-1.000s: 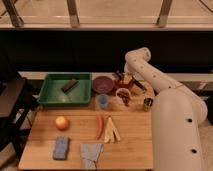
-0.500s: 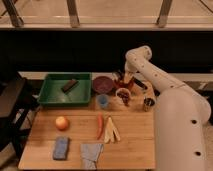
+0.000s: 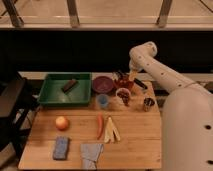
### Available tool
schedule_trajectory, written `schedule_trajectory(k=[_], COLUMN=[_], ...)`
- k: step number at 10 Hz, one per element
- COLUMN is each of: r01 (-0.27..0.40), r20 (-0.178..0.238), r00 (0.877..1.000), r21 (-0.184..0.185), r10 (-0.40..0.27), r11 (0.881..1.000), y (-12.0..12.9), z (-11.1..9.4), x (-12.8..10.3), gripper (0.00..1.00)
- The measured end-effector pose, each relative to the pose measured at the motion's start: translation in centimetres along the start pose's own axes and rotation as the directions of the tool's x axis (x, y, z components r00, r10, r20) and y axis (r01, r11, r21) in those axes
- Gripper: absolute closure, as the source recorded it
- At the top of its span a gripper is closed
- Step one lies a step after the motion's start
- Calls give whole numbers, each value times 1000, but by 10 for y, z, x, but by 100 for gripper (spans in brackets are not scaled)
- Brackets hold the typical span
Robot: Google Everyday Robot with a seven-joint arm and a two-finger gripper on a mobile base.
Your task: Place brush in red bowl
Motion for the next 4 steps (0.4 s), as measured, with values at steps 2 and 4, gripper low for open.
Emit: schedule_trajectory(k=[2, 4], r01=[-38, -61], r20=[-37, -39], r00=[999, 997], r21=[13, 4], r10=[39, 61], r11=[999, 998], y=[-7, -6], z=[-22, -28], x=[25, 30], gripper=[20, 20])
